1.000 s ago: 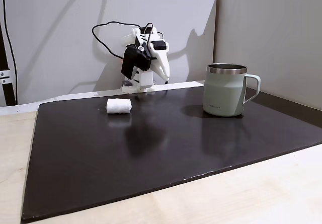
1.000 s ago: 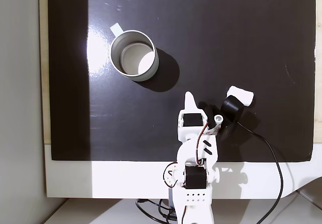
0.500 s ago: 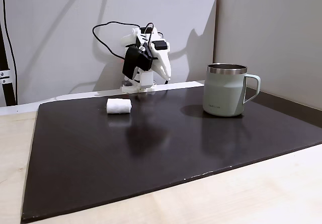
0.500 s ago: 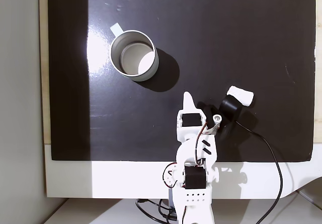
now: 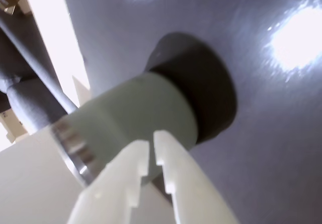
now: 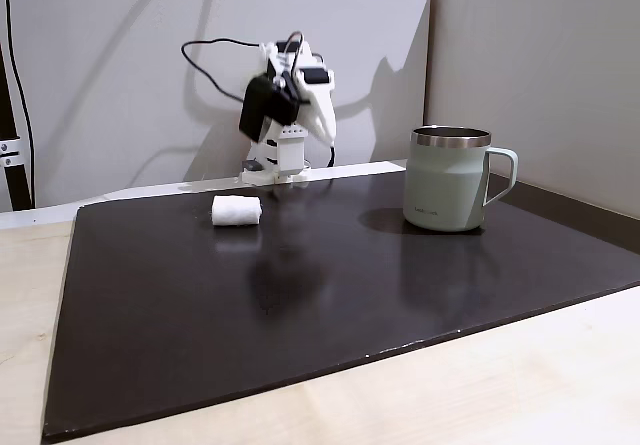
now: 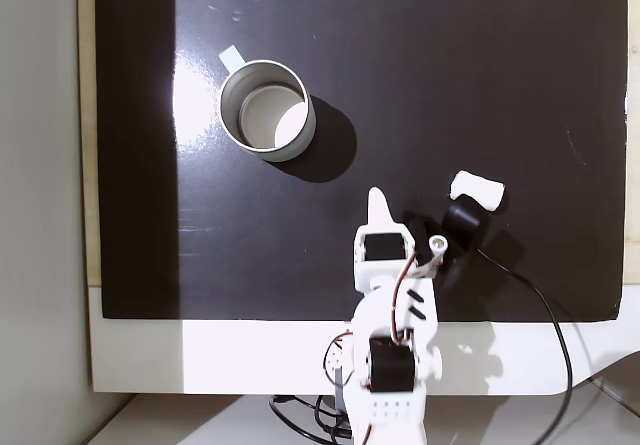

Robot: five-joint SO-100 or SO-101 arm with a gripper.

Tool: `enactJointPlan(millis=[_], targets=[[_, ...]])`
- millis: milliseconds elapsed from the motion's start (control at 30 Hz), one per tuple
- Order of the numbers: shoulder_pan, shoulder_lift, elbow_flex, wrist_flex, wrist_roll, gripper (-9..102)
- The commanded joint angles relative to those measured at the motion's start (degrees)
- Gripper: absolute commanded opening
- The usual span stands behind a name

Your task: Grasp a gauze and put it in the cup.

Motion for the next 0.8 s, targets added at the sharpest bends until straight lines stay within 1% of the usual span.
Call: enactJointPlan(millis=[0,67,200,333,500,667,767], targets=[[0.97,0.62,-11.25,6.24,-0.97,0],[2.02,0.62,-15.38,9.49,-1.76,0],[4.39,0.0,-22.76,13.27,-3.78,0],[5.62,-5.19,-31.99,19.42,-3.78,0],[11.6,-21.27,-45.79,28.3,-1.58,0],[20.48,-37.27,-60.03,33.13,0.18,0],[22.68,-45.7,-68.29,39.37,-0.18,0]])
